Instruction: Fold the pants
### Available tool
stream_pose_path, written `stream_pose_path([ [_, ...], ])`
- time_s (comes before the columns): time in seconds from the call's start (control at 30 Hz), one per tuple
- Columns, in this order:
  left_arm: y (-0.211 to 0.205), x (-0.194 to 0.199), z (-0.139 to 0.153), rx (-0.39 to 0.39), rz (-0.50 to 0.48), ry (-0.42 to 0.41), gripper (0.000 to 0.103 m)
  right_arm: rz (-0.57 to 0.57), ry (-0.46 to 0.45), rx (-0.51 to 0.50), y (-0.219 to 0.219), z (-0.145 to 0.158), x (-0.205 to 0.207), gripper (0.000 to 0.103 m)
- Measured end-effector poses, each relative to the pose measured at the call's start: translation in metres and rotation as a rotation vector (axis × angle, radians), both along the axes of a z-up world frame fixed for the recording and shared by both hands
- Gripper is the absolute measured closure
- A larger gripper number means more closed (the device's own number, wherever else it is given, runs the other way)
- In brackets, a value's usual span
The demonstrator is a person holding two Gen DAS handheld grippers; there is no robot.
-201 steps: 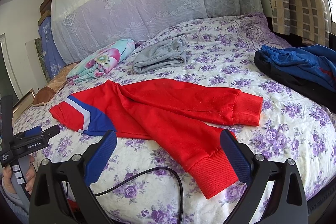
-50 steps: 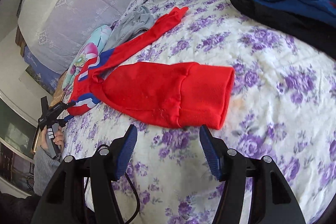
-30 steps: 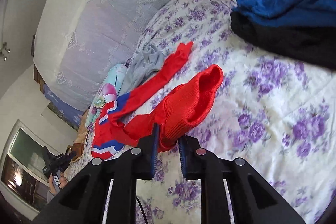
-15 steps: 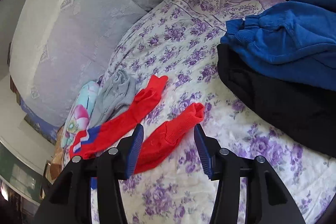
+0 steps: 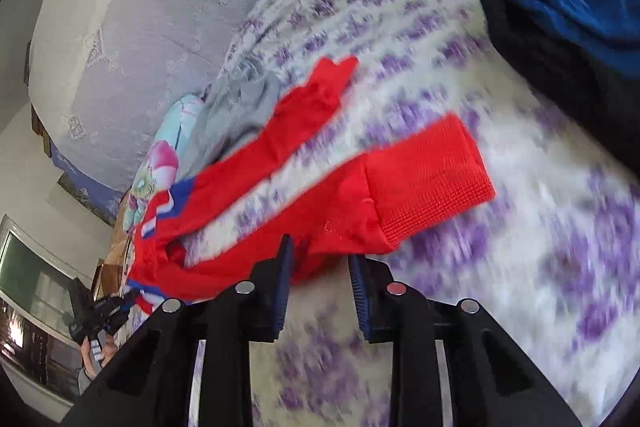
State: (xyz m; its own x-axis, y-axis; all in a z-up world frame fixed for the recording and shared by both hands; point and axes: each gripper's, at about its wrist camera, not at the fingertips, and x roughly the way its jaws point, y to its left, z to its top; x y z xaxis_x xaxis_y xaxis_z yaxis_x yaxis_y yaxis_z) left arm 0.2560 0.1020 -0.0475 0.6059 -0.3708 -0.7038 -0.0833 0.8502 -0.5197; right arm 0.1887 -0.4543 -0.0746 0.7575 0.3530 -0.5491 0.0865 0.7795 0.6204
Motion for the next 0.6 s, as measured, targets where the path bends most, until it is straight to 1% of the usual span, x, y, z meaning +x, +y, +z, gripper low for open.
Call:
stream_pose_path([
  [0.03, 0.0, 0.001, 0.003, 0.001, 0.004, 0.0, 0.091, -0.01, -0.045, -0.018, -0.004, 0.012, 0.016, 0.076],
  [0.07, 0.001, 0.002, 0.005, 0.001, 0.005, 0.002, 0.091, -0.021, -0.069, -0.026, -0.01, 0.022, 0.032, 0.074],
  [0.1, 0.0, 0.003, 0.006, 0.005, 0.003, 0.004, 0.091, -0.054, -0.073, -0.032, -0.016, 0.03, 0.044, 0.067],
  [0.13, 0.0, 0.003, 0.008, 0.01, 0.005, 0.004, 0.091, -0.088, -0.066, -0.035, -0.022, 0.035, 0.052, 0.062],
  [0.2, 0.0, 0.003, 0.008, 0.014, 0.002, 0.005, 0.091, -0.093, -0.061, -0.015, -0.026, 0.04, 0.052, 0.06],
  [0.27, 0.002, 0.003, 0.005, 0.005, -0.002, 0.009, 0.091, -0.072, -0.041, -0.02, -0.023, 0.034, 0.037, 0.059],
  [0.37, 0.006, 0.007, -0.005, -0.007, -0.007, 0.03, 0.091, -0.039, 0.023, -0.043, -0.017, 0.011, 0.009, 0.058],
  [0.4, 0.006, 0.01, -0.01, -0.009, -0.008, 0.041, 0.091, -0.033, 0.058, -0.022, -0.017, -0.001, 0.006, 0.056],
  [0.47, 0.005, 0.016, -0.018, -0.019, -0.004, 0.056, 0.091, -0.023, 0.108, 0.069, -0.017, -0.022, 0.008, 0.056],
  [0.5, 0.005, 0.016, -0.02, -0.027, 0.0, 0.06, 0.091, -0.023, 0.112, 0.105, -0.016, -0.027, 0.011, 0.056],
  [0.6, 0.005, 0.015, -0.016, -0.032, 0.002, 0.05, 0.091, -0.016, 0.081, 0.143, -0.009, -0.025, 0.029, 0.055],
])
